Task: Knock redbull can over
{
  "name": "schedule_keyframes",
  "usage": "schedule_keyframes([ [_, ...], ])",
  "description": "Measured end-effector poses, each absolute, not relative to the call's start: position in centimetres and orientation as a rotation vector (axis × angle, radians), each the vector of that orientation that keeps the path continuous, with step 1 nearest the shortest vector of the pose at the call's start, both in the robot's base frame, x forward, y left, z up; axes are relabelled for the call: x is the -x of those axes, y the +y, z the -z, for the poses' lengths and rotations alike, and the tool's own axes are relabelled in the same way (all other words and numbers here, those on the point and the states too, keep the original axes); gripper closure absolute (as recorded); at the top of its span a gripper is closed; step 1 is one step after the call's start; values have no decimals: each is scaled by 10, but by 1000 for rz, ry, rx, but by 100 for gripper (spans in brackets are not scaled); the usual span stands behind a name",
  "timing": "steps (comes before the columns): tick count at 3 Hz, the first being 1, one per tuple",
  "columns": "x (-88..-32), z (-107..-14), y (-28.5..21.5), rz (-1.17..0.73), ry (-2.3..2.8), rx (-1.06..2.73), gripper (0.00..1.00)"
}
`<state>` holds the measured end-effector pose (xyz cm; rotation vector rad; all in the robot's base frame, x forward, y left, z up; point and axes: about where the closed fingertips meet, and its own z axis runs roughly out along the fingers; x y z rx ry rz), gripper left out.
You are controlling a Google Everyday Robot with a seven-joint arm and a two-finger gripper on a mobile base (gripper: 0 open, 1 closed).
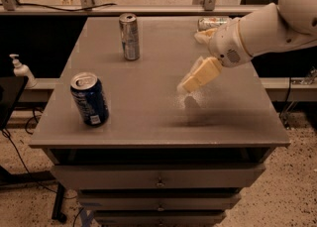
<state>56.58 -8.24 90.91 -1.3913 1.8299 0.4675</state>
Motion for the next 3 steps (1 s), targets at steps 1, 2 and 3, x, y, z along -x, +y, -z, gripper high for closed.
schedule_keyframes([
  [1,-568,-907,-79,-488,1810,1377,0],
  [2,-589,-901,-61,-515,1740,1328,0],
  [3,-634,-898,-41,-509,1676,1231,0],
])
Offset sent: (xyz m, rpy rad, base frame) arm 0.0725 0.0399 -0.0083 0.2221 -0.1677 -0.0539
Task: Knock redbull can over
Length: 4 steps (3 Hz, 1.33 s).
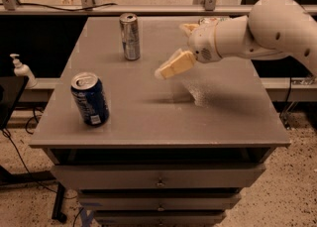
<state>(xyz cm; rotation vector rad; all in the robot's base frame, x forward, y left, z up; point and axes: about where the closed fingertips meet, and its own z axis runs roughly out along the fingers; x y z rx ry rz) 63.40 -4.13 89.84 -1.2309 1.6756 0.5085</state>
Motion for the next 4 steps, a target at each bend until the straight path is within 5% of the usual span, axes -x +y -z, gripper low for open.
schedule_keyframes([
  [4,-728,-867,54,-720,1624,904,0],
])
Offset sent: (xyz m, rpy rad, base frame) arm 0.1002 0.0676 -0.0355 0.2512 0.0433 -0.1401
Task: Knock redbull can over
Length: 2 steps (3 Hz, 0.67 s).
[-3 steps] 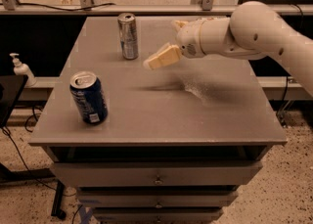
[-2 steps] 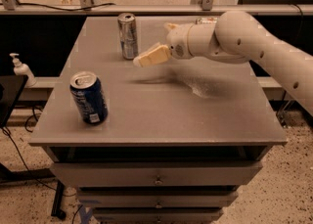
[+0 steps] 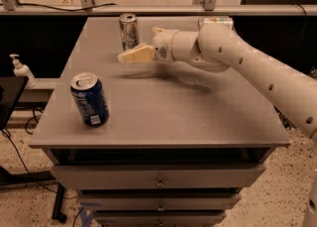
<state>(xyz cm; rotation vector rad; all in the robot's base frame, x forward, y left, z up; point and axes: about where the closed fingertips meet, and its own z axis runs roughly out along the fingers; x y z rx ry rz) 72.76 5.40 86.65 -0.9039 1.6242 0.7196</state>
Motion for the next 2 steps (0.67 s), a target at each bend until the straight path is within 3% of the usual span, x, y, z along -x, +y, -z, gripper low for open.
schedule_keyframes([
  [1,-734,-872,69,-758,1587,878,16],
  [2,-735,-874,72,-773,1572,862,39],
])
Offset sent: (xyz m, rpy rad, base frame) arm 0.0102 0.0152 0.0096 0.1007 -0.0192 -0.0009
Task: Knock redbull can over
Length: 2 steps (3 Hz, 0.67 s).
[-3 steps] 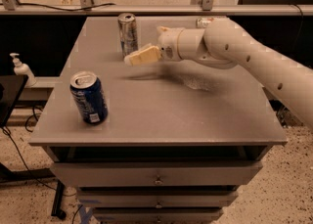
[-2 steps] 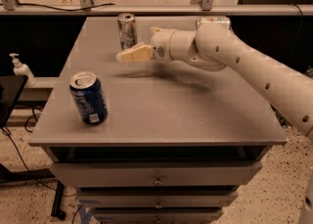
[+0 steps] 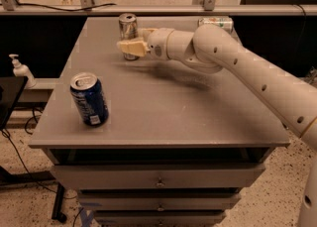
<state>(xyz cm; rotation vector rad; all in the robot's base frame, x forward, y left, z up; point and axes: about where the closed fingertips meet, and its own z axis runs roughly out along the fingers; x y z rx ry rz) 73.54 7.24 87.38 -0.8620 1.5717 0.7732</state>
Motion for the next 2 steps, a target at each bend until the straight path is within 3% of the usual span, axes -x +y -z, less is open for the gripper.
schedule_keyframes([
  [2,-727,-872,55,-759,1584,862,86],
])
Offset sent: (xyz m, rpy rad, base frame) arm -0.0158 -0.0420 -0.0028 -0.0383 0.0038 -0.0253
